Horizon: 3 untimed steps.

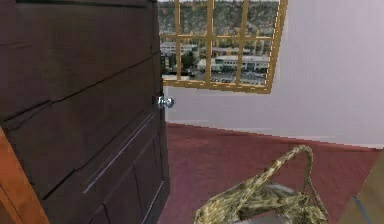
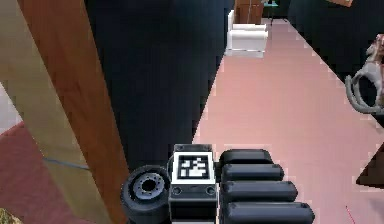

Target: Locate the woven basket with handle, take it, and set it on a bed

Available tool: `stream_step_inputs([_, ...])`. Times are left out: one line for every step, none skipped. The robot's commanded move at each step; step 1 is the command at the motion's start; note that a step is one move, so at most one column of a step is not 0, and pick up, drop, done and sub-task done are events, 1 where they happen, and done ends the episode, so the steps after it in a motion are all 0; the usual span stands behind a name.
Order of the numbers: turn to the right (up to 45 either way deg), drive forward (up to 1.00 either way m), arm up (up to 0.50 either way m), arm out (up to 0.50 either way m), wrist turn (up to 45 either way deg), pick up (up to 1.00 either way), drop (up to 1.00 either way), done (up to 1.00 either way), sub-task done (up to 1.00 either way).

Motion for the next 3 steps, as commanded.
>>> stream_step_inputs([27.0, 0.00, 0.00, 0.00, 0.0, 0.00, 0.00, 0.00, 0.00])
stream_step_inputs([0.0, 0.45, 0.00, 0.00, 0.0, 0.00, 0.00, 0.00, 0.00])
stream_step_inputs([-9.0, 0.00, 0.00, 0.00, 0.0, 0.00, 0.00, 0.00, 0.00])
